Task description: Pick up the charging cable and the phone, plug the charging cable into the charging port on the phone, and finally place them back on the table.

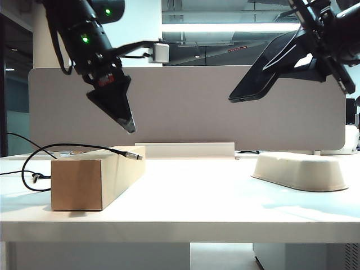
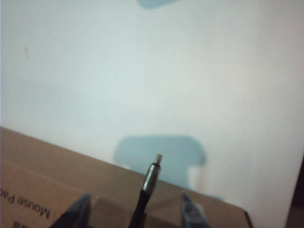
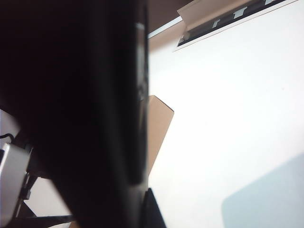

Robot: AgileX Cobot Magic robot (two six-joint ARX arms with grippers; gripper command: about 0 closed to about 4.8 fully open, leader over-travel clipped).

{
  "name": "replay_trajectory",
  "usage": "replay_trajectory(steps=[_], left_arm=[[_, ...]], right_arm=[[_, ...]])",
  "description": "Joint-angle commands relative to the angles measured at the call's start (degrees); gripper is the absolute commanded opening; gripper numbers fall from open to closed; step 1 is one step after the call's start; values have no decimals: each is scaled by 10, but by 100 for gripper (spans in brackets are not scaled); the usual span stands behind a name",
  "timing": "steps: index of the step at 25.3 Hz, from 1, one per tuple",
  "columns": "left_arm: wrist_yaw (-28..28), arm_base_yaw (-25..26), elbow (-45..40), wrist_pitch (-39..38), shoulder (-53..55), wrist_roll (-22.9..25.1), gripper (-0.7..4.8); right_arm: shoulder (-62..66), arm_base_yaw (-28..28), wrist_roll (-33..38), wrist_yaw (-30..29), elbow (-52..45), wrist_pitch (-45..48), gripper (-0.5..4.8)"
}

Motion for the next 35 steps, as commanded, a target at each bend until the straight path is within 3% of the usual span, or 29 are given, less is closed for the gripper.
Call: replay_trajectory(steps=[1, 7, 11, 14, 22, 32, 33, 34, 35], left_arm=[[-41, -10, 2, -4, 9, 50, 236], [-65, -14, 2, -14, 27, 87, 236], [-54, -16, 2, -11, 29, 87, 235], [-50, -27, 2, -5, 35, 87, 205], [-89, -54, 2, 10, 59, 87, 206], [-116, -53, 2, 7, 60, 83, 205], [-115, -54, 2, 9, 60, 83, 200], [-115, -54, 2, 12, 61, 83, 146], [-115, -54, 2, 14, 63, 83, 130]], right_arm=[[-21, -2, -20, -5, 3, -6, -2], [-35, -3, -24, -15, 3, -34, -2], [-36, -3, -24, -19, 3, -34, -2], [-36, -3, -34, -21, 3, -35, -2], [-37, -3, -35, -36, 3, -47, -2], [-37, -5, -37, -51, 3, -47, -2], [-37, -5, -37, -51, 3, -47, -2], [-37, -5, -37, -51, 3, -47, -2], [-37, -5, -37, -51, 3, -47, -2]])
